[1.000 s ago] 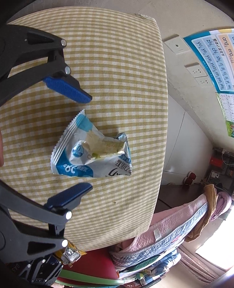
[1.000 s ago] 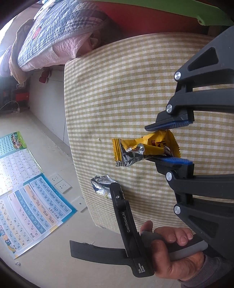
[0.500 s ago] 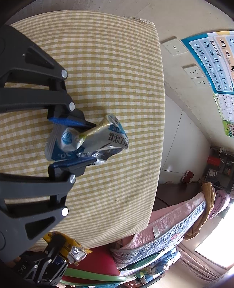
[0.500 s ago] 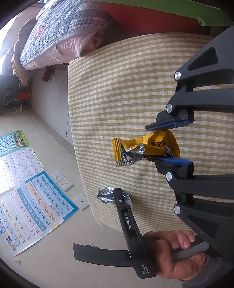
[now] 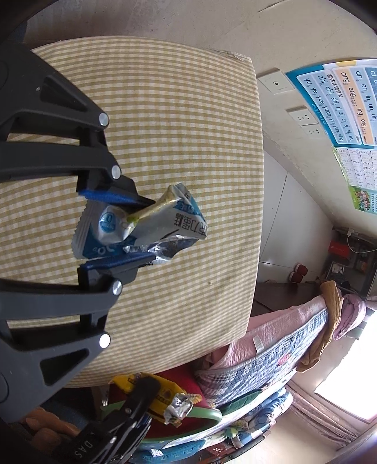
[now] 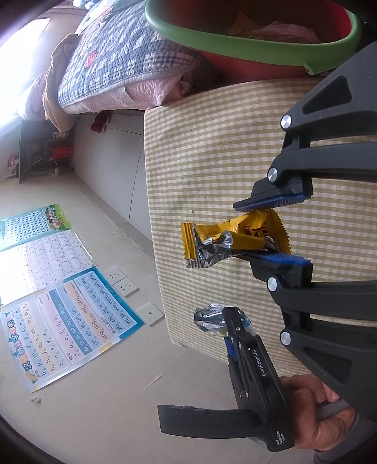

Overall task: Collect trash
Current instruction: 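Carry the yellow and silver-blue wrappers with both tools over the bucket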

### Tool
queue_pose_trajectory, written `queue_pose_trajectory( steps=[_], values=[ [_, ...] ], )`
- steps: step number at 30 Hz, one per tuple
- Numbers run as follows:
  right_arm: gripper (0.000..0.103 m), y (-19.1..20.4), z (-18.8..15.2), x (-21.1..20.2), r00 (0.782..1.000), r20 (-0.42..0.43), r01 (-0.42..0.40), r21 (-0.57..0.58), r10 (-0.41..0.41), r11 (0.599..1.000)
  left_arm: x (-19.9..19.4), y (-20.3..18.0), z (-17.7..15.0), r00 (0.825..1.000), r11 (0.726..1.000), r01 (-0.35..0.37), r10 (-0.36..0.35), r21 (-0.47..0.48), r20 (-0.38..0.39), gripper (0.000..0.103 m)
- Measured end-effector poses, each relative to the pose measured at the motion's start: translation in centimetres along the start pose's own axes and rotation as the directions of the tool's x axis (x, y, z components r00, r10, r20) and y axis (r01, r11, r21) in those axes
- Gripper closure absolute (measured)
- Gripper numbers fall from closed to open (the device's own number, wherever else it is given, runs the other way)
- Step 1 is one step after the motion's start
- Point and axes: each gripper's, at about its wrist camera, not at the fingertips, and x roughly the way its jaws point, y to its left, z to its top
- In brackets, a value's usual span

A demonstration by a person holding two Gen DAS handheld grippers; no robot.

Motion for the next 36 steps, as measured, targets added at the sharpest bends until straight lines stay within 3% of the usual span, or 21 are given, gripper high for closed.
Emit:
queue_pose_trajectory(
  steps=[19, 29, 36],
  values=[
    [0.075, -0.1, -2.9, -10.3, 0.991, 0.127, 0.049, 0.011, -0.05, 0.999, -8.8, -5.5, -3.7, 0.995, 0.996, 0.036, -0.043, 0.078, 0.093, 0.074],
    [0.075, -3.0, -3.6, -13.8, 0.979, 0.179, 0.082, 0.065, -0.093, 0.994, -9.4, -10.2, -3.9, 0.991, 0.986, 0.072, -0.087, 0.148, 0.101, 0.074],
    [0.075, -8.0, -4.2, -15.8, 0.966, 0.201, 0.135, 0.15, -0.164, 0.979, -8.2, -14.6, -3.3, 0.986, 0.968, 0.128, -0.148, 0.216, 0.08, 0.074]
  ],
)
